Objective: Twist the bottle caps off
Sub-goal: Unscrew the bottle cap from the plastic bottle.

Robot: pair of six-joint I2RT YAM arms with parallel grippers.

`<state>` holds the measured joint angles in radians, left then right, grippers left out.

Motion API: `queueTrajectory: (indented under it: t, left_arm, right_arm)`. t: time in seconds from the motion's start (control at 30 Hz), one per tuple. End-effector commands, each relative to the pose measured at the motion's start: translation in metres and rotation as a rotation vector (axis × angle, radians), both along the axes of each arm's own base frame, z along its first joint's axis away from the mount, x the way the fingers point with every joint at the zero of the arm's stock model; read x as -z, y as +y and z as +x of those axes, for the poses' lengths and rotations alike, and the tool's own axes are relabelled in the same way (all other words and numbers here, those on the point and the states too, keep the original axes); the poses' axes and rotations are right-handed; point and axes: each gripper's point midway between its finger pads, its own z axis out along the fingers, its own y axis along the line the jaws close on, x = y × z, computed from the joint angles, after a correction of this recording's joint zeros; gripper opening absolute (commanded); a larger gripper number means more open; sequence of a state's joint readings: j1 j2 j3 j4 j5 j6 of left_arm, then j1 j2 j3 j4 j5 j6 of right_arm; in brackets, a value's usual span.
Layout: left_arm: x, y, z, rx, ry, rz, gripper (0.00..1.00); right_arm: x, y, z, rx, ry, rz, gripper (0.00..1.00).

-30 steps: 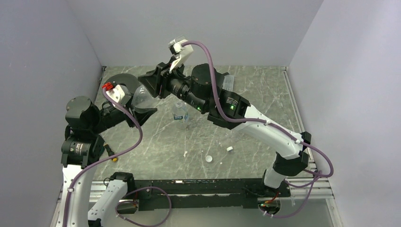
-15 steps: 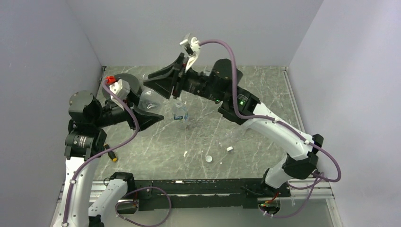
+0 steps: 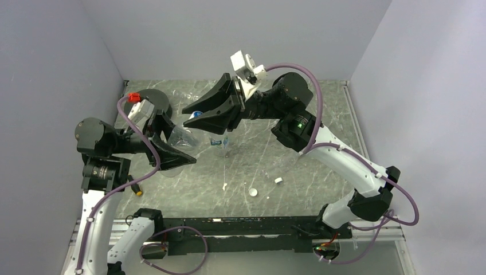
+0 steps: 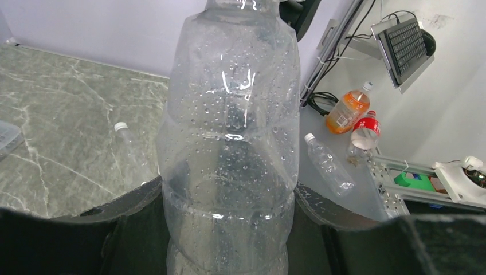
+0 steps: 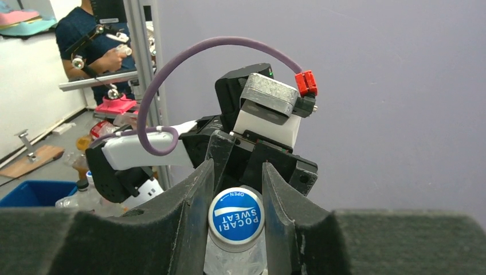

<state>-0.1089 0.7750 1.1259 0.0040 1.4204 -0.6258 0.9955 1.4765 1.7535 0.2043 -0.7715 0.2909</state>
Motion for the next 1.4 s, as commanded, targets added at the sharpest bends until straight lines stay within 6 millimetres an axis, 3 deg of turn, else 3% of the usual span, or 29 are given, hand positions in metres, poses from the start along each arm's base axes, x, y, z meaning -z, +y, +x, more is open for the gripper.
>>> queueTrajectory:
  t: [0.0,0.1,0.13,0.2,0.3,0.4,0.47,0.57,0.8,1.23,1.37]
  left_arm:
    - [-0.013,0.002,0.014,-0.092,-0.021,-0.033,0.00]
    - [-0.006,0.004,0.024,-0.159,-0.054,-0.010,0.00]
    - [-0.003,0.006,0.030,-0.197,-0.081,0.005,0.00]
    - [0.005,0.011,0.044,-0.291,-0.139,0.043,0.00]
    - [0.016,0.024,0.064,-0.429,-0.247,0.109,0.00]
    - [0.026,0.038,0.083,-0.551,-0.355,0.167,0.00]
    - [0.030,0.045,0.091,-0.603,-0.394,0.195,0.00]
    - [0.033,0.052,0.096,-0.653,-0.440,0.217,0.00]
    - [0.034,0.056,0.096,-0.677,-0.479,0.226,0.00]
    - [0.030,0.057,0.098,-0.704,-0.450,0.200,0.00]
    - [0.029,0.056,0.098,-0.699,-0.442,0.197,0.00]
  right_arm:
    - [-0.022,-0.023,-0.013,0.011,-0.050,0.042,0.09]
    - [-0.035,-0.025,0.032,0.265,0.083,0.101,0.56]
    - [-0.038,-0.029,0.044,0.337,0.130,0.124,0.66]
    - [-0.041,-0.034,0.059,0.445,0.194,0.148,0.79]
    - [-0.039,-0.027,0.069,0.580,0.247,0.113,0.88]
    - [-0.017,-0.004,0.083,0.725,0.303,-0.012,0.89]
    - [-0.006,0.002,0.097,0.821,0.348,-0.071,0.88]
    - [0.005,0.011,0.101,0.870,0.364,-0.109,0.87]
    - [0.008,0.024,0.098,0.828,0.398,-0.101,0.78]
    - [0.025,0.034,0.096,0.787,0.498,-0.081,0.66]
    - [0.023,0.033,0.094,0.775,0.506,-0.055,0.58]
